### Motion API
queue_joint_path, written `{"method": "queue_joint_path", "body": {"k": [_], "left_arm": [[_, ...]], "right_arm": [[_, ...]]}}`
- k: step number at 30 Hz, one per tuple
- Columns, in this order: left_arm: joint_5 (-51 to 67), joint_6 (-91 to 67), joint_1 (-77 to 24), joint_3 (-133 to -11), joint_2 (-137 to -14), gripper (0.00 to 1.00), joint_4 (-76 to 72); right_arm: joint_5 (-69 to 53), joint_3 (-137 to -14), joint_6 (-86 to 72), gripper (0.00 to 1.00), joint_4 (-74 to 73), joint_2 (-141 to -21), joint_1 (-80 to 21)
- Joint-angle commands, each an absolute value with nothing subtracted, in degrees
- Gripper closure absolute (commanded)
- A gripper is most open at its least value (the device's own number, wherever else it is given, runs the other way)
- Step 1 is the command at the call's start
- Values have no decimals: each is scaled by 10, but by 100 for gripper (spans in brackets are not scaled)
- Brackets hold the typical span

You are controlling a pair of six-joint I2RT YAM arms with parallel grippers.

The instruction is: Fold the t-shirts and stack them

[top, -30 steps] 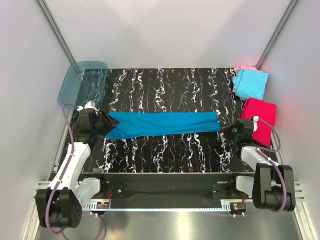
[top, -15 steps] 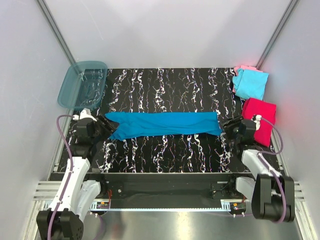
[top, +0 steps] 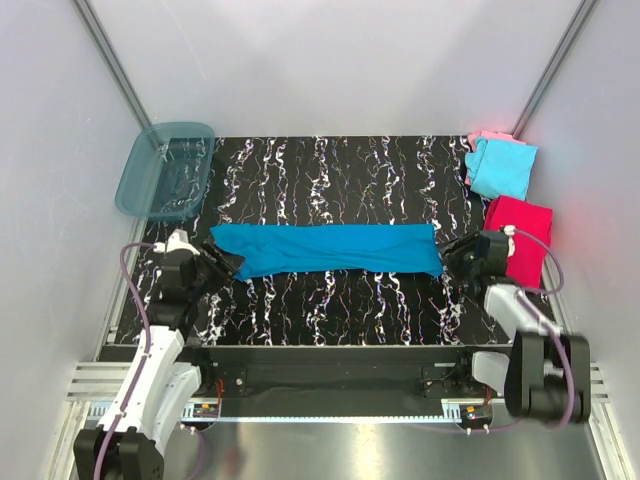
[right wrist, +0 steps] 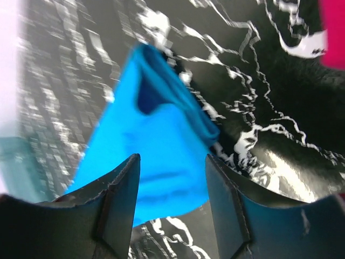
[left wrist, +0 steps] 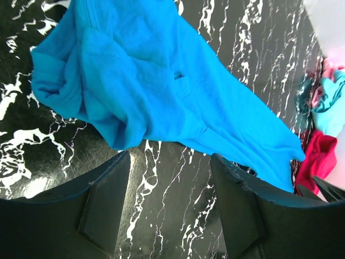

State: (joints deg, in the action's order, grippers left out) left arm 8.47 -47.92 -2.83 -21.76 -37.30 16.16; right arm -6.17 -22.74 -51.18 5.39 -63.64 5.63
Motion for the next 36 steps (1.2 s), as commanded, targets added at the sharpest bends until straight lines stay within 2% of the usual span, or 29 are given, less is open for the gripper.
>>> {"method": "queue_joint_path", "body": {"k": [1,9,18,22,28,36], "left_arm": [[89,-483,-37,-210,-388,35,108],[75,-482,-62,-191,-381,36,95],[83,-470,-68,-181,-372,37,92],[91,-475,-69,-184,-363,38,92],[92,-474,-72,-186,-361,39,90],[96,-477,-79,-178,-350,39,89]], "right_arm": [[-100,-278,-489,42,58,-726,56],[-95,-342,-501,40,102,-884,54],[-97,-429,-484,39,48,-948,44],[-97,-453,-476,39,8,-944,43],[-48,-438,-456,40,-43,-855,40],[-83,-425,-439,40,-92,-759,26]]}}
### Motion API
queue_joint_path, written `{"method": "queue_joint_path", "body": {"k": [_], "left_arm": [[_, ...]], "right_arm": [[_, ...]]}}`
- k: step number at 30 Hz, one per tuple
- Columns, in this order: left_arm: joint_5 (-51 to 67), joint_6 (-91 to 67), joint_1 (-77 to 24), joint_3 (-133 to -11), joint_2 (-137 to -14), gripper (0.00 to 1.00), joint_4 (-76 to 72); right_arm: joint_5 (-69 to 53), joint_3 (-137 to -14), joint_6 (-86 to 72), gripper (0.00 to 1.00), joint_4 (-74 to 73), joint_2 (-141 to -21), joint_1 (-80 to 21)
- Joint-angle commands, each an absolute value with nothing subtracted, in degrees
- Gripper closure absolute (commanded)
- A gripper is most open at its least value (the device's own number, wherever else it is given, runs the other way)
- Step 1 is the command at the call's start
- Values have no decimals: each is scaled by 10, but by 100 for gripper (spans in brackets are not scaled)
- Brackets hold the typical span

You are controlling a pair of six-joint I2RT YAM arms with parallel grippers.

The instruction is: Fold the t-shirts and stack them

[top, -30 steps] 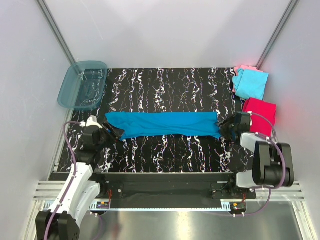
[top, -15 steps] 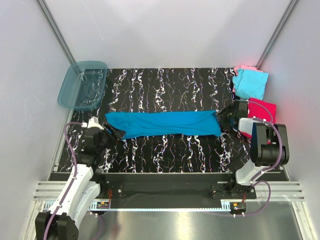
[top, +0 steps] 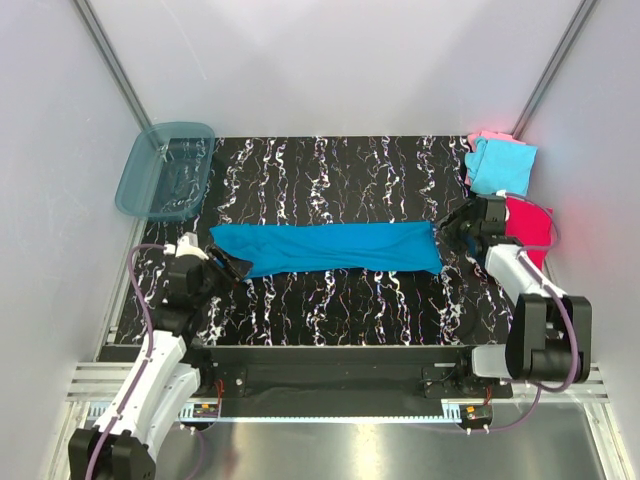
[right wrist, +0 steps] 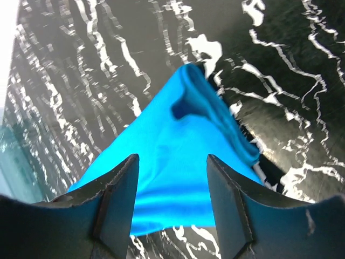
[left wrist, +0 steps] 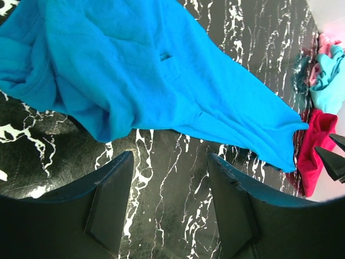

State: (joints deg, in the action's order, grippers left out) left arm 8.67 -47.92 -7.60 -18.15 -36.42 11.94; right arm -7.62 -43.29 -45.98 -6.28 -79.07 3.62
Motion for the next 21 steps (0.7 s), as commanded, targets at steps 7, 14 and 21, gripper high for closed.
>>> {"method": "queue_joint_path", "body": {"k": [7,14,21], "left_arm": [[98,-483,-86,-176,-342,40,91],[92,-483,-91,-178,-335,41,97],[90,-483,-93,-185,-336,41,98]], "right_arm": [[-79,-374,-444,41,-134,-713,21],[-60,-332,-461,41,-175,-625,21],[-62,-329,-461,41,-180,-653,21]]}}
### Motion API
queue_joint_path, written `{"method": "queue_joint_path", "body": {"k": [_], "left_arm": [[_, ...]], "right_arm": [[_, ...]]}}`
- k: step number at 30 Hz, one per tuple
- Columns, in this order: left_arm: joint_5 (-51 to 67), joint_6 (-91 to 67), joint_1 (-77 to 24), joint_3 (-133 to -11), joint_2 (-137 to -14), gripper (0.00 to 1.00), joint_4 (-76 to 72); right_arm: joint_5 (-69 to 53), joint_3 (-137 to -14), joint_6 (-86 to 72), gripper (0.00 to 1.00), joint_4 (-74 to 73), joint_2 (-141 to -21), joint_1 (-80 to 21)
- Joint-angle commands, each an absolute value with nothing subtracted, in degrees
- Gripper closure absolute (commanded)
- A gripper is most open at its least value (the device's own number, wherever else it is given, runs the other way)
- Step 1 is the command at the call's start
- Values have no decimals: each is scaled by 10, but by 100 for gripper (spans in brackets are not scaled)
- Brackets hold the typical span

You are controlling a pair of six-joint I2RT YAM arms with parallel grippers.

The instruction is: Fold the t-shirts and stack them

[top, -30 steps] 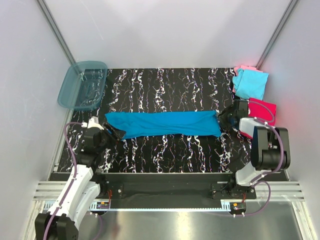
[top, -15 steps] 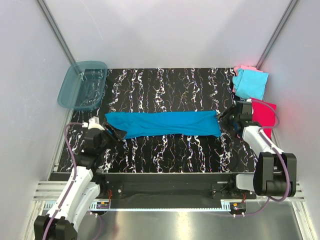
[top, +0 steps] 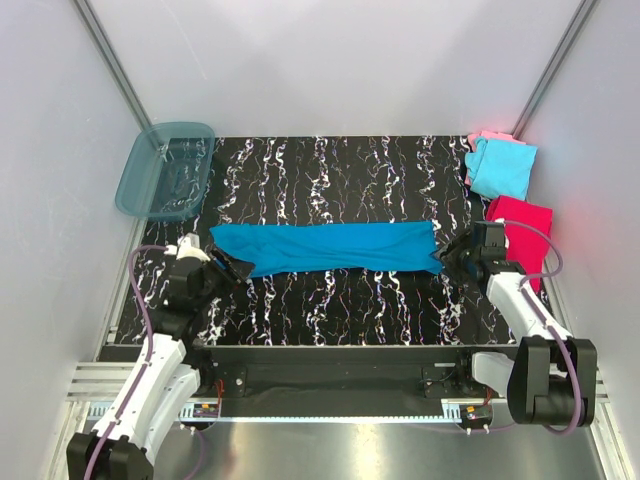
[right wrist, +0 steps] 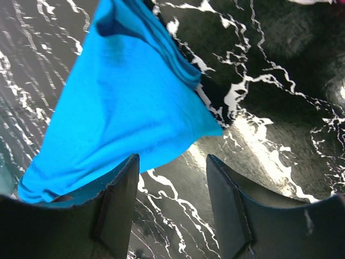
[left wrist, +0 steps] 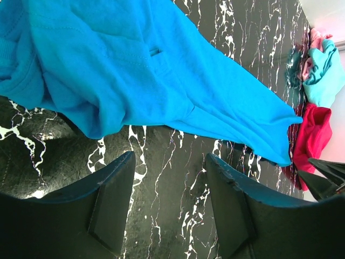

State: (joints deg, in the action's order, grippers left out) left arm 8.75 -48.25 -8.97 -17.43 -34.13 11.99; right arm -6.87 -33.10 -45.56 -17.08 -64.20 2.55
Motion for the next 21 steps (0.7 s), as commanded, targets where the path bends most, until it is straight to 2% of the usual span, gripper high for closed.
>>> {"method": "queue_joint_path", "body": {"k": [1,9,16,21], "left_arm": [[89,-482,-93,-186,-334,41,100],[87,-482,-94,-192,-326,41,108],[88,-481,-95,-197,-327,42,111],[84,-479,-95,-197,-323,42,114]], "right_arm": [[-64,-329,-461,41,-178,-662,21],[-40,-324,-465,41,-175,-670,21],[-33,-337,-466,41,-156,-729,21],[-31,-336,-468,45,-135,-756,21]]}}
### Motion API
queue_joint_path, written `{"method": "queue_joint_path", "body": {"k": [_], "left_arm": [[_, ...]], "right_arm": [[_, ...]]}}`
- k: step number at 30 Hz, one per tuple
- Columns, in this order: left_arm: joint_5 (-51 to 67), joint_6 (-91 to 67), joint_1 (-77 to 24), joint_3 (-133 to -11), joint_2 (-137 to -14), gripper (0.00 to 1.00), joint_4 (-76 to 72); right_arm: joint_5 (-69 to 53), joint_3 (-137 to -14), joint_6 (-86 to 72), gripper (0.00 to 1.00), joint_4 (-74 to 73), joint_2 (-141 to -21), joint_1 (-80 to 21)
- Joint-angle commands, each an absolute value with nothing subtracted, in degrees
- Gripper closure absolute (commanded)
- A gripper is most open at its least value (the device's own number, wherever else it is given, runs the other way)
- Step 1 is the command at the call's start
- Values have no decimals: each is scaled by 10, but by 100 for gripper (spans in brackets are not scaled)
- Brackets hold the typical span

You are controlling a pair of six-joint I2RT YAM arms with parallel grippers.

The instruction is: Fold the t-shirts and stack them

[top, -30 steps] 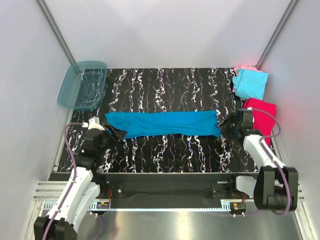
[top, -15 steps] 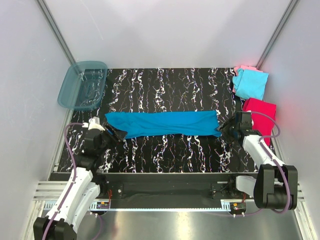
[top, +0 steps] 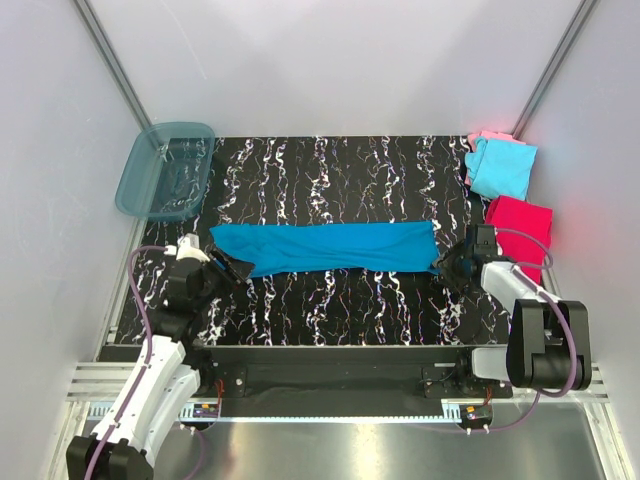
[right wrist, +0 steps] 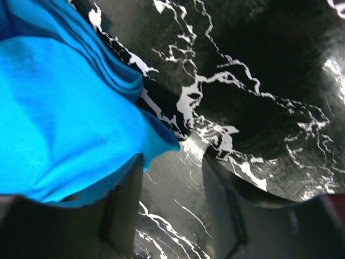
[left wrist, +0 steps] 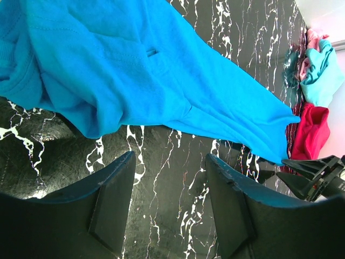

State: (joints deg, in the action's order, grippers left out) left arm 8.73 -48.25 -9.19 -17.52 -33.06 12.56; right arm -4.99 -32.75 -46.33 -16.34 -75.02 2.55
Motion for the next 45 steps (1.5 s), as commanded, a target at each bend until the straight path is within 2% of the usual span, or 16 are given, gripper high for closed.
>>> {"method": "queue_joint_path", "body": {"k": [1,23,26,27,28,29,31,39,45], "left_arm": [[83,-479,-95,-198,-324,41,113],[73,-478,-105,-200,-329,43,114],[72,-477,-106,-200,-329,43,114],[71,-477,-106,-200,-329,43,114],[71,-476,-106,-200,-329,43,114],[70,-475,-107,-200,-329,43,114],[69,-475,-107,-200,-330,43,114],[63,-475,-112,-200,-335,44,114],[62,-476,-116,-202,-335,44,113]], "right_arm": [[-31,-337,-467,47,-134,-758,21],[-28,-382,-481,57,-121,-802,20],[-30,-384,-479,64,-117,-812,21],[-31,-383,-480,70,-116,-813,21],[-31,-382,-481,83,-115,-814,21],[-32,-381,-481,91,-113,-815,20],[-33,-380,-483,100,-112,-812,21],[-36,-395,-485,100,-120,-763,18],[-44,-452,-485,100,-142,-758,15]]}}
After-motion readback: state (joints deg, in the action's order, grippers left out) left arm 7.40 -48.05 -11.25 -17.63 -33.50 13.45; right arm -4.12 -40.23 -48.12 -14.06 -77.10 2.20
